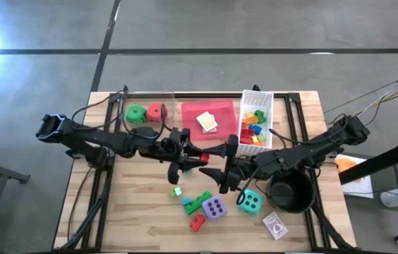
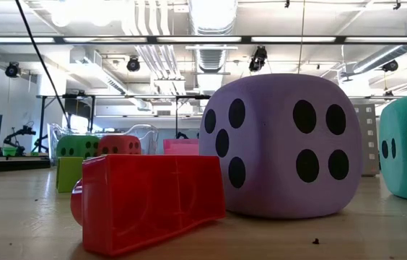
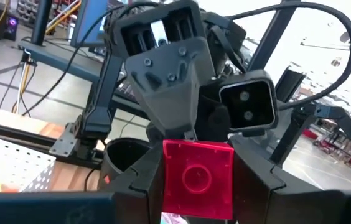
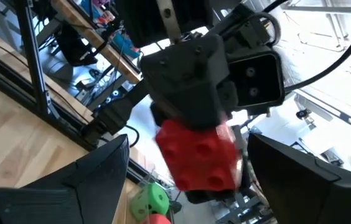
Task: Pick & Place Toys
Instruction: Put the small red game piece into the white bin
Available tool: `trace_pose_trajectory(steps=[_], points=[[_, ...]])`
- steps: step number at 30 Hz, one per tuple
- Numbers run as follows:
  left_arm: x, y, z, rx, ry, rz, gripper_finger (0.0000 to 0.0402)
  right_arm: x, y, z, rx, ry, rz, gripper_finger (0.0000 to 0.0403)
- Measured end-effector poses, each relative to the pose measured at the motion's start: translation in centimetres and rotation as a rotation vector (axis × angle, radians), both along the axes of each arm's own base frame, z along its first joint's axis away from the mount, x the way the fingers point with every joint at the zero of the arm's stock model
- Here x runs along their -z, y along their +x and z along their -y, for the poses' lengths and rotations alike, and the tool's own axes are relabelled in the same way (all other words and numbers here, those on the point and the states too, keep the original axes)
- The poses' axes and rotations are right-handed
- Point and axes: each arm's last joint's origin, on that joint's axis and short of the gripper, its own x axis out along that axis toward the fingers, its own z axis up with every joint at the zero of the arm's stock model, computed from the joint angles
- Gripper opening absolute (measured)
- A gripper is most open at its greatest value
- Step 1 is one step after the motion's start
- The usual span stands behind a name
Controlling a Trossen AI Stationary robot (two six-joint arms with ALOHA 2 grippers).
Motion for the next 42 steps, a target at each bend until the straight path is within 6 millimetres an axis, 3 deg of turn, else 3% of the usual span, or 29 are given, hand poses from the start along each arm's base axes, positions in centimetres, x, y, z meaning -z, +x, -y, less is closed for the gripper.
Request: trace_pose_trajectory(steps=[4,14,22,30,34,37,42], points=[[0.2,0.2,-0.1,-0.003,0.002,-0.009,0.0132,0.0,0.0,0.0,0.002,-0.002,0.000,0.0293],[0.2,0.2,-0.2,-0.014,-0.029,-0.013,0.0132,0.0,0.1,0.3,0.015,-0.049,-0.009,0.0156],[0.2,0.2,-0.3,-0.019,-0.037,-0.015,0.0135,0.0,0.1,0.3,0.015,-0.065,-0.011,0.0148],[0.2,0.1,-0.3,-0.019,-0.008,-0.012,0.0317,0.1,0.1,0.3,0.005,-0.028,-0.017,0.0135],[0.0,-0.1,-0.3,-0.019,-0.006,-0.024,0.0382,0.2,0.1,0.3,0.004,-0.036,-0.029,0.0135],[0.0,-0.4,-0.4,-0.020,0.032,-0.040,0.0391,0.2,0.1,0.3,0.005,-0.033,-0.028,0.0135],[-0.2,-1.4,-0.6,-0.031,0.103,-0.092,0.0362,0.2,0.2,0.5,0.012,0.006,-0.022,0.0135]])
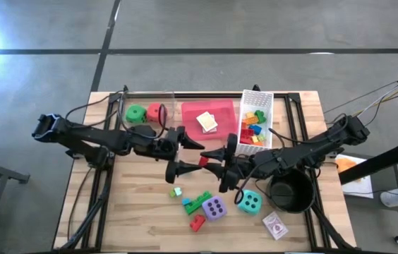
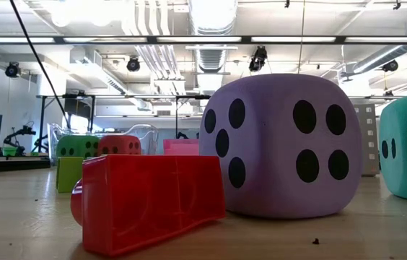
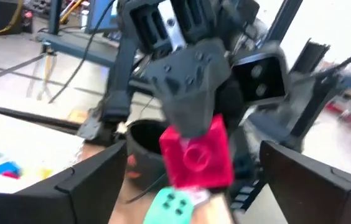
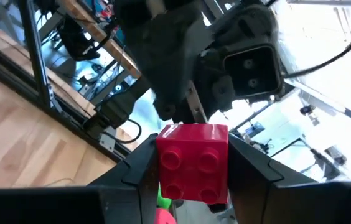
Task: Pick & Place Toys
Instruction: Put the small red game piece into the white bin
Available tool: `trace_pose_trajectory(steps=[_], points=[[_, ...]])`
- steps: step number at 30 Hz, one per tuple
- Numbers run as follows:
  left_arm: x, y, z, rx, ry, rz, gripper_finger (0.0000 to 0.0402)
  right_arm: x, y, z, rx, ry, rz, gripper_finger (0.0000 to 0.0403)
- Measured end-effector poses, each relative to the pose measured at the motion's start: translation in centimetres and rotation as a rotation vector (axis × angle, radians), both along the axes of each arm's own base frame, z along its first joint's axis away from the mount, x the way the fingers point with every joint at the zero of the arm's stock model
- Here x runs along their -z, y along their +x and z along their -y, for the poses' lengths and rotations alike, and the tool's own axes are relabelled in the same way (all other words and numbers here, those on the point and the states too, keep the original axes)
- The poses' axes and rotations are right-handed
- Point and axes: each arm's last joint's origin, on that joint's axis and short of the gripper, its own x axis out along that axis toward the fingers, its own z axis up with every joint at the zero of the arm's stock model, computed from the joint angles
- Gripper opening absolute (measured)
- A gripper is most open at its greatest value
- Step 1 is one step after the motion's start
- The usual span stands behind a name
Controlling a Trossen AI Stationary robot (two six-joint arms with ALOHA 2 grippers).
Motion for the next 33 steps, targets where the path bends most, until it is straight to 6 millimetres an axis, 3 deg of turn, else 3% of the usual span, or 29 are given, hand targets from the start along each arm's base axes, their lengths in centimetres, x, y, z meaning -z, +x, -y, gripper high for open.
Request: trace_pose_trajectory(steps=[9,15,21,25,29,33], points=[[-0.5,-3.1,-1.0,-0.128,0.100,-0.139,0.0338,-1.5,0.2,1.8,0.078,0.175,-0.019,0.0135],[-1.0,-5.2,-1.3,-0.134,0.118,-0.194,0.0338,-2.7,-0.1,4.9,0.100,0.353,-0.071,0.0135],[-0.9,-6.0,-1.4,-0.132,0.129,-0.232,0.0338,-3.7,-0.9,9.3,0.028,0.541,-0.071,0.0135],[-0.6,-5.8,-1.4,-0.128,0.147,-0.254,0.0338,-3.8,-1.0,12.9,0.085,0.640,-0.082,0.0135],[-0.4,-5.9,-1.4,-0.127,0.153,-0.272,0.0338,-3.6,-1.3,16.9,0.288,0.802,-0.148,0.0134],[-0.2,-6.1,-1.5,-0.153,0.167,-0.302,0.0338,-2.3,-3.1,20.8,0.572,1.025,-0.209,0.0134]])
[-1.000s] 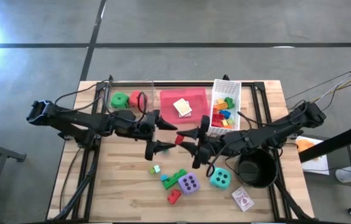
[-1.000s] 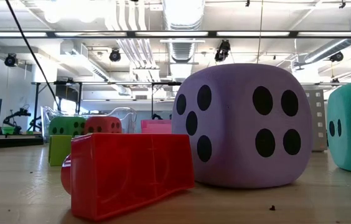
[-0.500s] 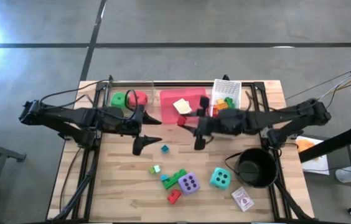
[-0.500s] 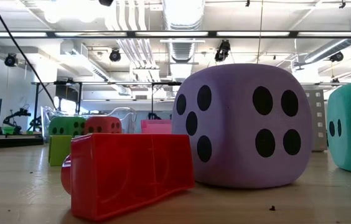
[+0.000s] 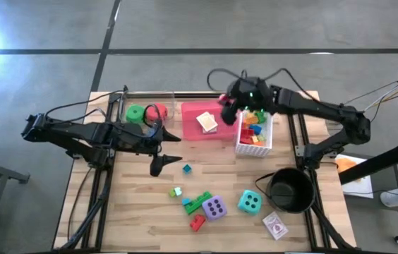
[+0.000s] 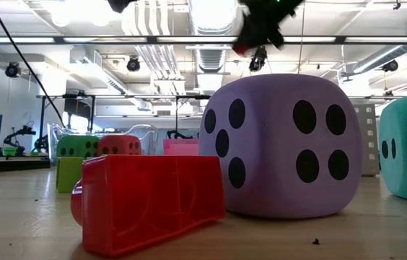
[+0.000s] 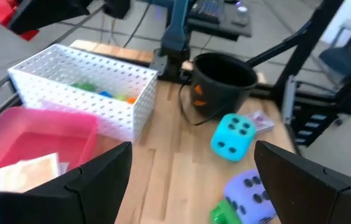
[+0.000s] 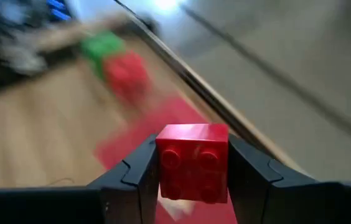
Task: Pick & Place Toys
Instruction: Put the small red game piece into the white bin
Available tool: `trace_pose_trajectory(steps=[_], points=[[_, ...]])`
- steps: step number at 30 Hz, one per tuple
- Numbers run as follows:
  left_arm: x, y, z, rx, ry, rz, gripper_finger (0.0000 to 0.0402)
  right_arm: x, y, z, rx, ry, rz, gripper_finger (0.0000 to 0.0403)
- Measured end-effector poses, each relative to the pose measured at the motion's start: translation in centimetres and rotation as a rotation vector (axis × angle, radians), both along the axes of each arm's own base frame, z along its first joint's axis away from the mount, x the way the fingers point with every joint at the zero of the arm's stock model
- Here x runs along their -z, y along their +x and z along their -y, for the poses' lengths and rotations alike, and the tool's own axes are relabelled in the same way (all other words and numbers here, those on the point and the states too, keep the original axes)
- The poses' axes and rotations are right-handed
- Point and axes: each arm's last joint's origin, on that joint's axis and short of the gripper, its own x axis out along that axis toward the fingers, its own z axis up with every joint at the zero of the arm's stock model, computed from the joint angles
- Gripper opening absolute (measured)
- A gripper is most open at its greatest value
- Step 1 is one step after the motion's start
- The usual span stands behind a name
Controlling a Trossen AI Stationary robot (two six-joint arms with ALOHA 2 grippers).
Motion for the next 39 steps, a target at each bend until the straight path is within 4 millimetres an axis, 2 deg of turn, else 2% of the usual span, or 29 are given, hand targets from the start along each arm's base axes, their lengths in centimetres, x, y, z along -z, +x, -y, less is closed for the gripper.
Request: trace_pose_trajectory(steps=[3,6,17,21,27,32,39], points=[[0.4,-0.4,-0.1,-0.023,0.020,-0.055,0.0337,1.7,-2.1,1.8,0.130,0.126,-0.124,0.0134],[1.0,-0.7,-0.3,-0.061,0.044,-0.115,0.0337,3.8,-3.8,2.6,0.175,0.234,-0.261,0.0134],[3.4,-1.1,-0.4,-0.092,0.059,-0.216,0.0337,9.2,-5.9,1.8,0.208,0.357,-0.518,0.0134],[4.2,-1.1,-0.4,-0.092,0.063,-0.233,0.0337,10.4,-6.3,1.6,0.210,0.371,-0.559,0.0134],[4.2,-1.0,-0.4,-0.092,0.060,-0.217,0.0337,12.6,-6.5,1.5,0.207,0.397,-0.633,0.0134],[4.1,-1.0,-0.4,-0.092,0.058,-0.208,0.0337,14.8,-6.0,1.7,0.174,0.412,-0.723,0.0134],[4.2,-1.0,-0.4,-0.091,0.059,-0.213,0.0337,16.2,-5.2,1.9,0.106,0.434,-0.773,0.0134]])
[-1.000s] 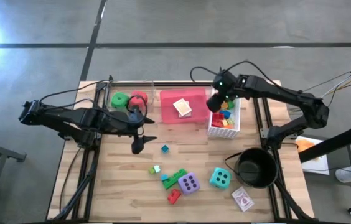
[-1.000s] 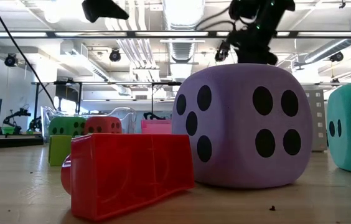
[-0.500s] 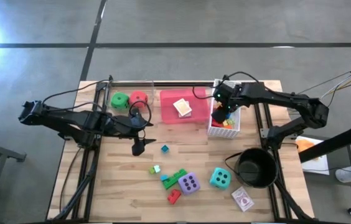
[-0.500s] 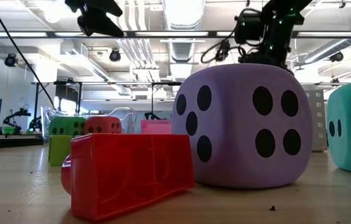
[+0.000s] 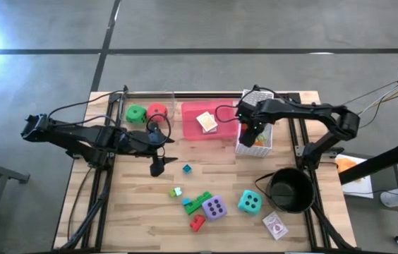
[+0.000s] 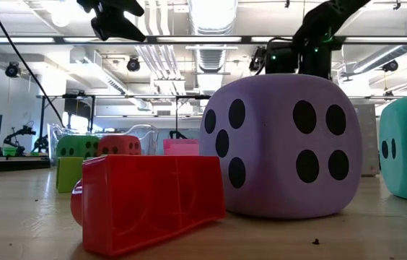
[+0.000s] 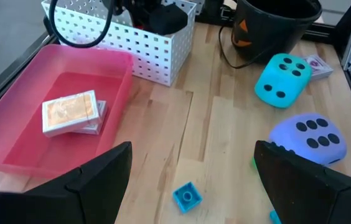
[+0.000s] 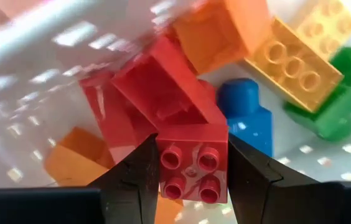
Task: Pick & Place Toys
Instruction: Put the small red game piece into the white bin
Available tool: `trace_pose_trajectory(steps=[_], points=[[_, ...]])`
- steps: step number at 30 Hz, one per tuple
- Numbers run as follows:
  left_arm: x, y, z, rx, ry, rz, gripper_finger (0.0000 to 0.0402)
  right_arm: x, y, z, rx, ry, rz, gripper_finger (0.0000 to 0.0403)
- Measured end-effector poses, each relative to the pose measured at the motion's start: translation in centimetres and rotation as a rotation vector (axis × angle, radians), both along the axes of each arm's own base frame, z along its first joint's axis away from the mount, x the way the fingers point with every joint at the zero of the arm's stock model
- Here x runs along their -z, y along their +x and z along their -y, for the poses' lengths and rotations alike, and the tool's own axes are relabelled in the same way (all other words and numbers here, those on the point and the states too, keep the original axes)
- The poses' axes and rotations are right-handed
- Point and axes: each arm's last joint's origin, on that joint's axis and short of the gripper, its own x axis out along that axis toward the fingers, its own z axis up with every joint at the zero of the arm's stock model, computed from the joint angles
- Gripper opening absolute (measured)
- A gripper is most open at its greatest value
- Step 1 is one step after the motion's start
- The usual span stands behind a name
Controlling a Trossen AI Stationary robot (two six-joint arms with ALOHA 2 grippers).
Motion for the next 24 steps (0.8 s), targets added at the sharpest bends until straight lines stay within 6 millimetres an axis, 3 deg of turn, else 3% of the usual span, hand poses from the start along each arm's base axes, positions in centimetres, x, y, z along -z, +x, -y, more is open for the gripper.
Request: trace_pose_trajectory(steps=[24], points=[[0.02,-0.01,0.00,0.002,0.002,-0.002,0.0337,0.61,0.67,0.14,-0.056,0.048,0.034,0.0133]])
